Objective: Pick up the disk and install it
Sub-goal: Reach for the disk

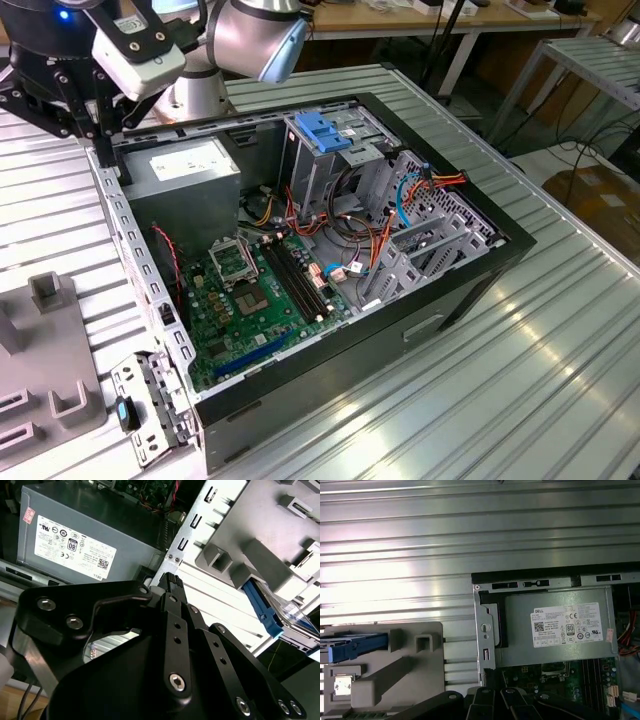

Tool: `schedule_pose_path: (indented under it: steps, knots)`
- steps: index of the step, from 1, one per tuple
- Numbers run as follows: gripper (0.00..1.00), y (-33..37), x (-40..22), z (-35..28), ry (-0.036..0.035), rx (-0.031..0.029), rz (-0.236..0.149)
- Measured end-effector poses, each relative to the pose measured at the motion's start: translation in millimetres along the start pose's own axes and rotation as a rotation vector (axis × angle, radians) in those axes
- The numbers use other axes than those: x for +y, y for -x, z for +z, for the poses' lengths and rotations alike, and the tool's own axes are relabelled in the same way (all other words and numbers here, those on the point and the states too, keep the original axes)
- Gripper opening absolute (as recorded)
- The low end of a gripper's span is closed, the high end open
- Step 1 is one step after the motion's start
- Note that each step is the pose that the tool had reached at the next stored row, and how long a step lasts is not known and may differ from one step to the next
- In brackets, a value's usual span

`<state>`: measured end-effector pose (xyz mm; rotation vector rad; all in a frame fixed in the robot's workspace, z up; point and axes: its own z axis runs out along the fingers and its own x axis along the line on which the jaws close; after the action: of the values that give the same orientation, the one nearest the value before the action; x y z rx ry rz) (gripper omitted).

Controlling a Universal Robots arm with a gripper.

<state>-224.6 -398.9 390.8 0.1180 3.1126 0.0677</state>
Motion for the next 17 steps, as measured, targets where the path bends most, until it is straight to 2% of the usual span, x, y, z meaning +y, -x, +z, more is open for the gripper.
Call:
schedule_pose_path:
  steps: [17]
  knots:
    - [0.11, -14.0, -1.1, 0.0, 0.0, 0.0, 0.0]
